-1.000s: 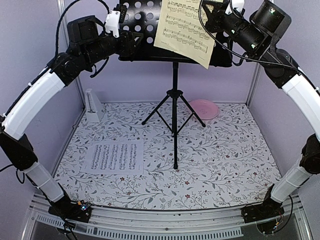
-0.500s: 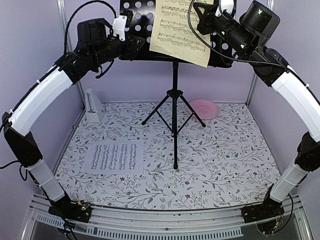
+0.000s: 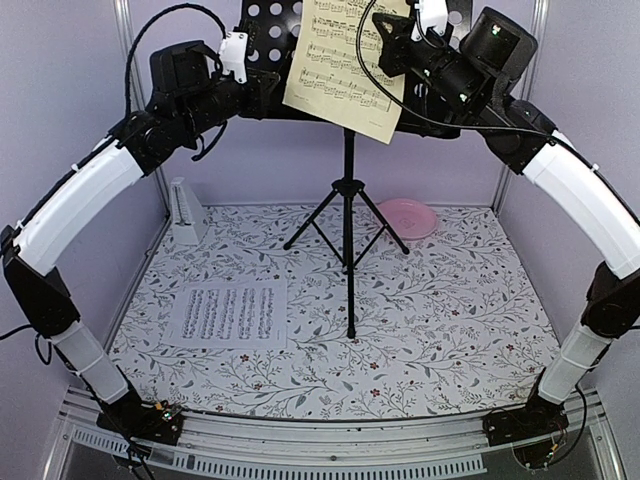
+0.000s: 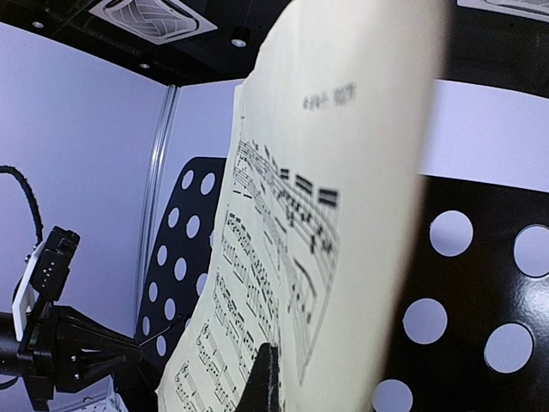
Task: Set up the instrument practice props
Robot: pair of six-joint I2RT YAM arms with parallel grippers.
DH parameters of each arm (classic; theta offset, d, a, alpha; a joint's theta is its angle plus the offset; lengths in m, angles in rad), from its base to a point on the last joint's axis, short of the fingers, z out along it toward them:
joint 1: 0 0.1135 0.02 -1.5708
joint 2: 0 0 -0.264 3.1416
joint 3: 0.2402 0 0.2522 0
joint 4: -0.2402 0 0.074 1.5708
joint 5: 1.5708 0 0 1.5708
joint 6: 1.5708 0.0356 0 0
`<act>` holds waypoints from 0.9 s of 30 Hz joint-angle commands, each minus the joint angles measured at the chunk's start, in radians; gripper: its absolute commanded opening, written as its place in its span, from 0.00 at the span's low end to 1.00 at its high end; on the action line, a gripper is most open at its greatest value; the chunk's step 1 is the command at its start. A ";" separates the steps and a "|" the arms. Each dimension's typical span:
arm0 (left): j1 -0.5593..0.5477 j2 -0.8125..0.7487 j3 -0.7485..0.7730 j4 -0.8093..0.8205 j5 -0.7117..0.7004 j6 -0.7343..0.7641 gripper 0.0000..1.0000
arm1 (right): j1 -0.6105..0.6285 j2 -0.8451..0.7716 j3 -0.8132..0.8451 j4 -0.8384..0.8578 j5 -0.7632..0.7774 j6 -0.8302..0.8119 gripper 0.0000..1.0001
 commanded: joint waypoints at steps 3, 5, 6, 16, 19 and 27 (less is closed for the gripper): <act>0.005 -0.097 -0.126 0.151 0.002 -0.032 0.00 | -0.004 0.039 0.046 0.051 0.032 -0.040 0.00; 0.002 -0.110 -0.155 0.188 0.015 -0.028 0.00 | -0.005 0.051 0.056 0.053 0.038 -0.050 0.00; -0.001 -0.114 -0.164 0.197 0.020 -0.027 0.00 | -0.005 0.054 0.058 0.058 0.038 -0.052 0.00; -0.013 -0.118 -0.180 0.219 0.058 -0.026 0.00 | -0.005 0.121 0.140 0.110 -0.048 -0.079 0.00; -0.016 -0.118 -0.180 0.219 0.064 -0.026 0.00 | -0.005 0.146 0.168 0.112 -0.087 -0.112 0.00; -0.021 -0.118 -0.178 0.224 0.082 -0.029 0.00 | -0.006 0.195 0.195 0.115 -0.200 -0.230 0.00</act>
